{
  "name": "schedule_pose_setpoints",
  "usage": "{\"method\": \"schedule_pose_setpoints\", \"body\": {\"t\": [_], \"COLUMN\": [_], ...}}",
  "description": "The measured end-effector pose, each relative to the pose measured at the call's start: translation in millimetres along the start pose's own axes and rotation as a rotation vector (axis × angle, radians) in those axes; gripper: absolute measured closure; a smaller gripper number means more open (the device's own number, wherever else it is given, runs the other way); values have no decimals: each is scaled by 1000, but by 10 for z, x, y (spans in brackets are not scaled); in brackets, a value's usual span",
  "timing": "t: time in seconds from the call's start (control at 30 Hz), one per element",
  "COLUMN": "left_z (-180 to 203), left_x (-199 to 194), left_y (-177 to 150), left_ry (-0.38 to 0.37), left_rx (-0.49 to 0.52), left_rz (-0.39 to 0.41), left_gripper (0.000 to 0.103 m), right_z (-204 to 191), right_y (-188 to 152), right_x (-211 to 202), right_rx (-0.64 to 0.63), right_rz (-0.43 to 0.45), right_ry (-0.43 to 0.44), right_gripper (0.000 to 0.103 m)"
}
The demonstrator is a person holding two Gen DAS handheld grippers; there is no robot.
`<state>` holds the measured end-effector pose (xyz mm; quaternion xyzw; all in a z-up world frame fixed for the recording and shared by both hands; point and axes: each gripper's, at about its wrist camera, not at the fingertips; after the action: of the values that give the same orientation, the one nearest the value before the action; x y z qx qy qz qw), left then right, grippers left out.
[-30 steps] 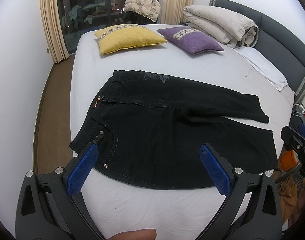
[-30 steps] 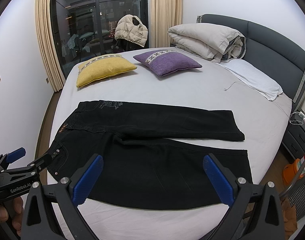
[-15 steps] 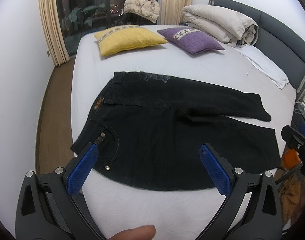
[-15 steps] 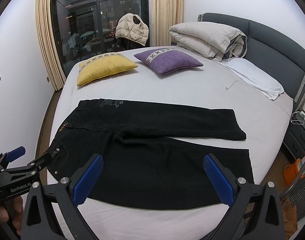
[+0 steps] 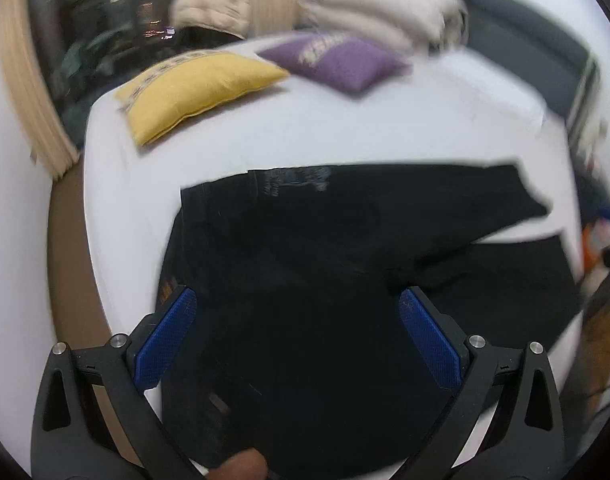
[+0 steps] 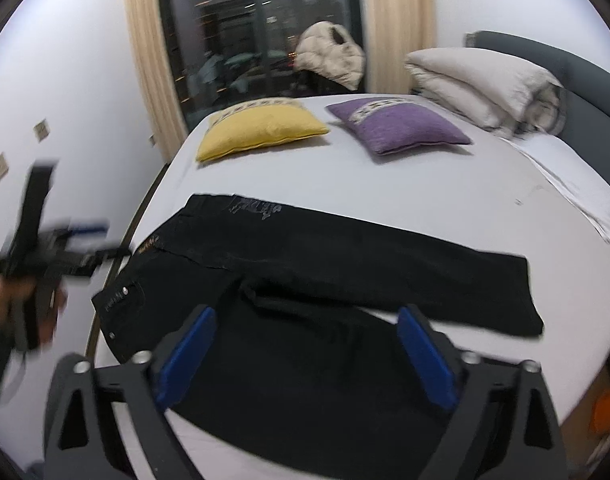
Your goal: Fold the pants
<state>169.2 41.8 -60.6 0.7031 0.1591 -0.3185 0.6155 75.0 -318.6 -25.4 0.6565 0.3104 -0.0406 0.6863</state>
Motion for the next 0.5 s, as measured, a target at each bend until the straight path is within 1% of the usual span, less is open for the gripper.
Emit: {"method": "schedule_pose_setpoints", "body": {"t": [0.07, 0.1, 0.17, 0.2, 0.23, 0.3, 0.33, 0.37, 0.4, 0.43, 0.5], "left_z": [-202, -288, -483, -548, -620, -745, -781, -829, -808, -804, -779], "left_x": [381, 509, 932, 1075, 1301, 1652, 1866, 1964, 2097, 2243, 2428], "left_y": [220, 308, 576, 656, 755, 880, 935, 924, 934, 911, 849], "left_ry": [-15, -16, -33, -46, -77, -113, -151, -171, -190, -220, -262], "left_rx": [39, 57, 152, 182, 219, 264, 296, 314, 344, 371, 411], "left_rz": [-35, -38, -46, -56, -81, -115, -145, -164, -198, -240, -303], "left_gripper": [0, 0, 0, 0, 0, 0, 0, 4, 8, 15, 17], "right_z": [44, 82, 157, 212, 251, 317, 366, 407, 427, 462, 539], "right_y": [1, 0, -7, 1, 1, -5, 5, -4, -13, -16, -41], "right_x": [201, 293, 488, 587, 662, 839, 906, 996, 1057, 1115, 1246], "right_rx": [-38, -52, -70, -75, -81, -95, -95, -93, -93, -90, -80], "right_rz": [-27, -42, -71, -82, -92, -110, -119, -129, -135, -144, -159], "right_ry": [29, 46, 95, 115, 135, 168, 180, 197, 206, 214, 226], "right_gripper": [25, 27, 30, 30, 31, 31, 31, 31, 31, 31, 31]}}
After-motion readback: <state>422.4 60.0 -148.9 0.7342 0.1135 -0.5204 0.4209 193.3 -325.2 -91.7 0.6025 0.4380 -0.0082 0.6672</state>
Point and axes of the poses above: each gripper's, at about its wrist camera, not at the fingertips, and x roughly the way its jaws point, z to its right, y to its top, and after that the axes turned 15 degrees about z, right-handed
